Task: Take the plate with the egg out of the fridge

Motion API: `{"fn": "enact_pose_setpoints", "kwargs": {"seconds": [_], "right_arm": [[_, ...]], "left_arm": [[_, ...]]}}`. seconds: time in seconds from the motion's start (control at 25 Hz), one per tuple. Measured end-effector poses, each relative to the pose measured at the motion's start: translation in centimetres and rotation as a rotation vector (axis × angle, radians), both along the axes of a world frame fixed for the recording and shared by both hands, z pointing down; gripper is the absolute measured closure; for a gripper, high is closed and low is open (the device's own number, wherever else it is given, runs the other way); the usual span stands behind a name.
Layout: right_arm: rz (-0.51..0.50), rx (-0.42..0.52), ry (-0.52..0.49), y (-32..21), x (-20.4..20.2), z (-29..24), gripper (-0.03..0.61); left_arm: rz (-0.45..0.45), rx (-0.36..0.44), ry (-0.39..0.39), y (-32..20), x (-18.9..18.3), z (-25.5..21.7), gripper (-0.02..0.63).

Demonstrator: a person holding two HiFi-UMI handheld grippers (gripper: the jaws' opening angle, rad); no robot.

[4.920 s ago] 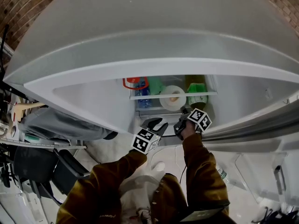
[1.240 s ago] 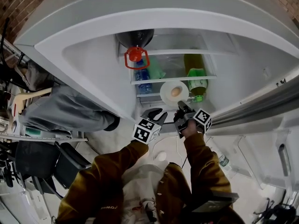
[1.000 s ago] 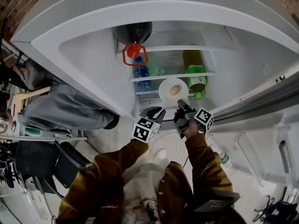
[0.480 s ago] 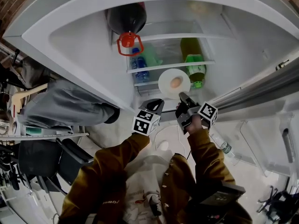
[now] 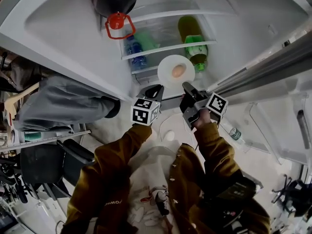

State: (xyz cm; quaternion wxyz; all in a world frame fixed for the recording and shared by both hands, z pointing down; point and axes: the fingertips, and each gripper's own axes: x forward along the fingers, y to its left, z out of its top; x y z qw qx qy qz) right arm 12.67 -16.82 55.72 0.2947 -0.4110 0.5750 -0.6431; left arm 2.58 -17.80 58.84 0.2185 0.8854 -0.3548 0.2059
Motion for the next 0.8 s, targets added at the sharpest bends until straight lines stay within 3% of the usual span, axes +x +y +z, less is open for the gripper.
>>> {"fn": "enact_pose_setpoints", "kwargs": {"seconds": [0.4,0.8], "right_arm": [[-0.013,0.047,-0.021,3.4,-1.5,-2.3,0.558],[-0.031,0.112,-0.039,5.4,-2.0,-5.9,0.558]], "left_arm": [[-0.048,-0.008,0.025,1.3,-2.0,-0.7,0.584],[-0.027,0.013,0.080,4.0,-2.2,-2.8,0.584]]}}
